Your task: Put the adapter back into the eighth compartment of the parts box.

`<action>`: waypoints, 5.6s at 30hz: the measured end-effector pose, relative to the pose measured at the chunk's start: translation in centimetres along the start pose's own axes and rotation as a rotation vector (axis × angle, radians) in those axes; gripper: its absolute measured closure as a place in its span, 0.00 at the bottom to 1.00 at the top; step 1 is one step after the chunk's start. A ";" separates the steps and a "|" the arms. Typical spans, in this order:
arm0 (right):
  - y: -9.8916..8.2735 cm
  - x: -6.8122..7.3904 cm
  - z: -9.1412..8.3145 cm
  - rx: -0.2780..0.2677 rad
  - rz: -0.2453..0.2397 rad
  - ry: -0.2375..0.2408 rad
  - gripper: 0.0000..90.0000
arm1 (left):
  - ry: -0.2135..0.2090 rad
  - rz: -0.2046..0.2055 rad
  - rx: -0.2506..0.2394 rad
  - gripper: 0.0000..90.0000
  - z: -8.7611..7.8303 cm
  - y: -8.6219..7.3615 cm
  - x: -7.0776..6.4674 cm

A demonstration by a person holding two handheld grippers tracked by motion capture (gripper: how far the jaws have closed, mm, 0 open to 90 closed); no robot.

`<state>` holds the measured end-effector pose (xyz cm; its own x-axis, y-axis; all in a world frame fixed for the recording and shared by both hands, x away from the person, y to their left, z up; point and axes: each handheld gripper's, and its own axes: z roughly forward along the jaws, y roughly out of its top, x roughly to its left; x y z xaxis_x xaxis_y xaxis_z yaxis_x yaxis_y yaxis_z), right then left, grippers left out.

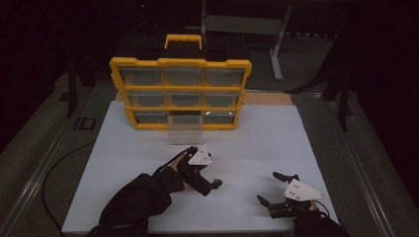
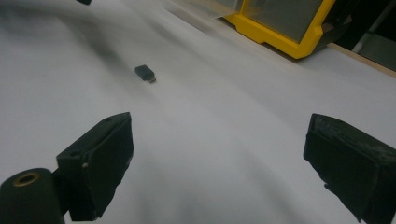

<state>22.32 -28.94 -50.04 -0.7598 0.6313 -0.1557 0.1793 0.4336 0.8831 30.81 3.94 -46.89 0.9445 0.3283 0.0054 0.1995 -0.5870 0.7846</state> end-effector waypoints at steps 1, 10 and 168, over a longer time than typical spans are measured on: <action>0.0 0.0 0.0 -0.001 -0.002 0.001 0.09 | -0.010 -0.010 -0.006 0.00 0.1 -0.1 0.0; 0.0 0.0 0.0 0.001 -0.001 0.001 0.09 | -0.022 -0.022 0.016 0.00 0.9 -0.6 -0.1; 0.1 0.0 0.0 -0.004 0.000 0.000 0.09 | -0.067 0.074 0.165 0.84 -3.8 3.6 2.6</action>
<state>22.29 -28.91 -49.99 -0.7597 0.6314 -0.1558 0.1765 0.4308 0.8850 33.03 5.51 -41.64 0.9725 0.2327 0.0135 0.1637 -0.7231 0.6711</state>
